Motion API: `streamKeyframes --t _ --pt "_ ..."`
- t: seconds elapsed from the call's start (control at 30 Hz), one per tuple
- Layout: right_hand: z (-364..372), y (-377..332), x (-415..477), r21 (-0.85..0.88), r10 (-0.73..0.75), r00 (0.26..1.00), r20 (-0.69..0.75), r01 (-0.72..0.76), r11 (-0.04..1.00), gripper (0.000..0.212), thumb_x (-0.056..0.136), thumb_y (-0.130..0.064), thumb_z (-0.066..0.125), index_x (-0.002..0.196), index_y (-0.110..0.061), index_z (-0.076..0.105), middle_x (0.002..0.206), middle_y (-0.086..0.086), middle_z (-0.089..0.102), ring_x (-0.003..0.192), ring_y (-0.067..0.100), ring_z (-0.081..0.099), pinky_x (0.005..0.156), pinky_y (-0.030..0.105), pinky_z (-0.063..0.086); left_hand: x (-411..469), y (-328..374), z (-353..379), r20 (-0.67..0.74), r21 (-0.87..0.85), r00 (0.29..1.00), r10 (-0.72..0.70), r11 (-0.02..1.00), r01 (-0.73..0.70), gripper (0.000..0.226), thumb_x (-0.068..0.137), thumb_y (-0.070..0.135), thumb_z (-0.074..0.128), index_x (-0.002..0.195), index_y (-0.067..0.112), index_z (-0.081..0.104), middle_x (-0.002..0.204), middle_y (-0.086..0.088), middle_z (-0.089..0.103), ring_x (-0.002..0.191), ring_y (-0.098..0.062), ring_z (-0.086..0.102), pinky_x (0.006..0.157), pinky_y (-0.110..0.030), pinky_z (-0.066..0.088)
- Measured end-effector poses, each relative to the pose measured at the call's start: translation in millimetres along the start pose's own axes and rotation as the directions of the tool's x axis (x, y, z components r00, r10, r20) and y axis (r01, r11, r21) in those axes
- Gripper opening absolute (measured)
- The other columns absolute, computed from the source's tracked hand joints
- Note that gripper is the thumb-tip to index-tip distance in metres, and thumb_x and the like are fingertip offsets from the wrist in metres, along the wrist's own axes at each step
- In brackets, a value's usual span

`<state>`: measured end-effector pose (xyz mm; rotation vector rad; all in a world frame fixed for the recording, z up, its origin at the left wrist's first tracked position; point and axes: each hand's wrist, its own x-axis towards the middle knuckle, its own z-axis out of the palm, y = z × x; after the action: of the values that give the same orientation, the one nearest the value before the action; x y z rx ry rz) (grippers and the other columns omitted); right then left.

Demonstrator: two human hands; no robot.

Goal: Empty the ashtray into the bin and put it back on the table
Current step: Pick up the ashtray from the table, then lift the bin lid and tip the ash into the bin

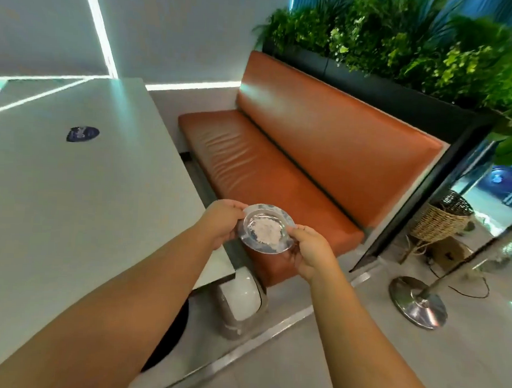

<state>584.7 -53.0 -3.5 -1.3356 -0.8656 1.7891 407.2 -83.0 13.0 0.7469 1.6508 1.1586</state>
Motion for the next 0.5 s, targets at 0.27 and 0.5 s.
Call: streamKeyframes --t 0.27,0.5 --pt "-99.4 61.7 66.4 -0.119 0.058 0.992 0.116 -0.044 0.992 0.014 0.091 -0.006 0.053 0.078 -0.011 0.055 0.076 0.010 0.068 0.061 0.018 0.066 0.052 0.031 0.057 12.9 -93.4 87.8 -0.080 -0.031 0.994 -0.069 0.997 0.067 0.024 0.088 0.000 0.049 0.086 0.014 0.069 0.074 -0.007 0.067 0.059 -0.014 0.061 0.046 -0.024 0.052" --pt "-160.8 186.4 160.1 -0.151 0.040 0.981 0.187 -0.011 0.989 0.016 0.092 -0.010 0.052 0.076 -0.012 0.054 0.062 0.004 0.065 0.051 0.012 0.063 0.048 0.026 0.054 80.4 -232.7 124.7 -0.055 0.007 0.997 -0.056 0.998 0.056 0.023 0.087 -0.001 0.049 0.089 0.012 0.068 0.074 -0.005 0.066 0.058 -0.012 0.061 0.046 -0.024 0.052"
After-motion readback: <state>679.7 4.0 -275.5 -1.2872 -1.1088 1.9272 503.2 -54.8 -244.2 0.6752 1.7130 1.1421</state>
